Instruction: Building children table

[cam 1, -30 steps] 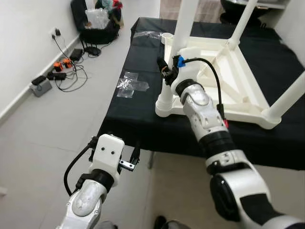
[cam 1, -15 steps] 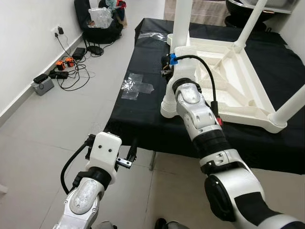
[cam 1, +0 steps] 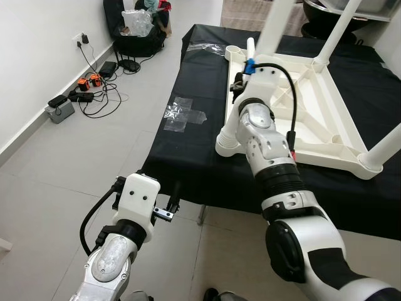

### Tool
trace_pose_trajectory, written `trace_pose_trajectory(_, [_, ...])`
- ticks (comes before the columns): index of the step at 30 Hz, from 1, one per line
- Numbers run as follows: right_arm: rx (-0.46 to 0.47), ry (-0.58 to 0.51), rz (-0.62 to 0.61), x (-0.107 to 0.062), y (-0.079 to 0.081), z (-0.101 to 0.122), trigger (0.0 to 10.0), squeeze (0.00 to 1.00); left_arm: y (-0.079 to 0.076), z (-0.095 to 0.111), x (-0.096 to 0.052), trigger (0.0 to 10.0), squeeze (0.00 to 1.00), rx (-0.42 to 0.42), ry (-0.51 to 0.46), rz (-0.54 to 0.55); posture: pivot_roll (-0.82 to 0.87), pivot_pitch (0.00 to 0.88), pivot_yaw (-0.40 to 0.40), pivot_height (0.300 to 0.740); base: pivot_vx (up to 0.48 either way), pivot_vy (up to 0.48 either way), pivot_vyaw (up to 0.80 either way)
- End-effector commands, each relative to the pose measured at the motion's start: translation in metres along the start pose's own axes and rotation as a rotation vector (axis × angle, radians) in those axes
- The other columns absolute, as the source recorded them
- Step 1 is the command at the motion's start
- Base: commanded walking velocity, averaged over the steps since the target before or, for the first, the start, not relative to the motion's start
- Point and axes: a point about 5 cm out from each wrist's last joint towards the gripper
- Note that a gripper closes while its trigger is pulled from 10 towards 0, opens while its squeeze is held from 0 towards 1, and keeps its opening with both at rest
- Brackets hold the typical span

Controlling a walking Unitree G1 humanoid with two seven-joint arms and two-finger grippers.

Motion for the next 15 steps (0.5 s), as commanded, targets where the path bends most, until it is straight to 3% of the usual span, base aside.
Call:
trace_pose_trajectory(1, [-0.032,0.145,-0.152,-0.002,-0.031,-0.039,10.0,0.00,-0.003,-0.003,-0.002,10.0,0.00,0.006,0.013,-0.011,0.08,0.146,-0.095,0.740,0.000,0.000,0.00])
trace_pose_trajectory(7, [-0.004,0.040,-0.227,-0.005,-0.029,-0.028,10.0,0.00,-0.003,-0.003,-0.002,10.0,0.00,0.010,0.012,-0.011,0.08,0.136,-0.094,0.740,0.000,0.000,0.00])
trace_pose_trajectory(15, [-0.057,-0.021,-0.234,-0.015,-0.020,-0.028,10.0,0.00,-0.002,-0.003,-0.002,10.0,0.00,0.011,0.008,-0.012,0.08,0.131,-0.094,0.740,0.000,0.000,0.00])
Point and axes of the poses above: a point about 5 cm out from each wrist's last joint towards the gripper, its own x axis pointing out of the wrist towards the gripper, its own z axis along the axis of the wrist's last joint, y = z × x, and after that the axes turned 10 degrees about x, right-handed
